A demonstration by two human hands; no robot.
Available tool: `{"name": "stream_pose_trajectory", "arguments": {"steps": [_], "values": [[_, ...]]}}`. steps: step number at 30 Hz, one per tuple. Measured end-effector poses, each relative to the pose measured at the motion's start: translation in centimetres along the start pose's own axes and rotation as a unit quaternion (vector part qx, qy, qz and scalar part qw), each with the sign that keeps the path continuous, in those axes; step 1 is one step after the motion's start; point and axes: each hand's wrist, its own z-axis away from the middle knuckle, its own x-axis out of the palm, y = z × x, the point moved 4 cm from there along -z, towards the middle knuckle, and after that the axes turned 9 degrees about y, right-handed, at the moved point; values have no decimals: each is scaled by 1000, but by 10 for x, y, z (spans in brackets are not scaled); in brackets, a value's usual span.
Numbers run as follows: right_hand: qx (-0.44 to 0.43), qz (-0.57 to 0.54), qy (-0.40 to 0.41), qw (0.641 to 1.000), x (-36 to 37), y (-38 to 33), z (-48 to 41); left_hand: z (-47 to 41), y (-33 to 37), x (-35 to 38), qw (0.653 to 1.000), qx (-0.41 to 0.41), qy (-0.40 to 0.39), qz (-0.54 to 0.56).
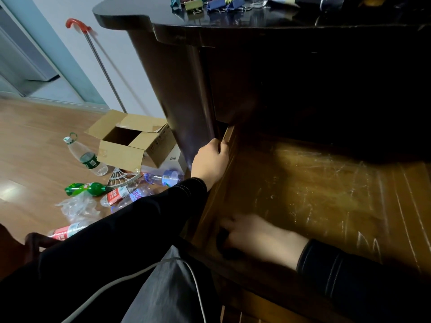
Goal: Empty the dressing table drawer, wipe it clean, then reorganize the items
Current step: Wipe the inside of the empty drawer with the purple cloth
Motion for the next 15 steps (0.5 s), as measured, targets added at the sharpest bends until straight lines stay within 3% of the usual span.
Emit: {"name": "stream_pose_trajectory", "arguments": {"steps": [2, 7, 12, 15], "values": [[-31, -41, 23, 998, 3, -9, 4, 0, 0, -1, 1000, 3, 0, 0], [67, -14, 22, 997, -16, 28, -4, -1, 0, -1, 1000, -3, 4, -3], [-5, -34, 16, 999, -2, -11, -4, 1, 0, -1, 1000, -6, 2, -1], [19, -59, 47, 997, -11, -2, -8, 0, 1, -3, 1000, -9, 5, -4]]}}
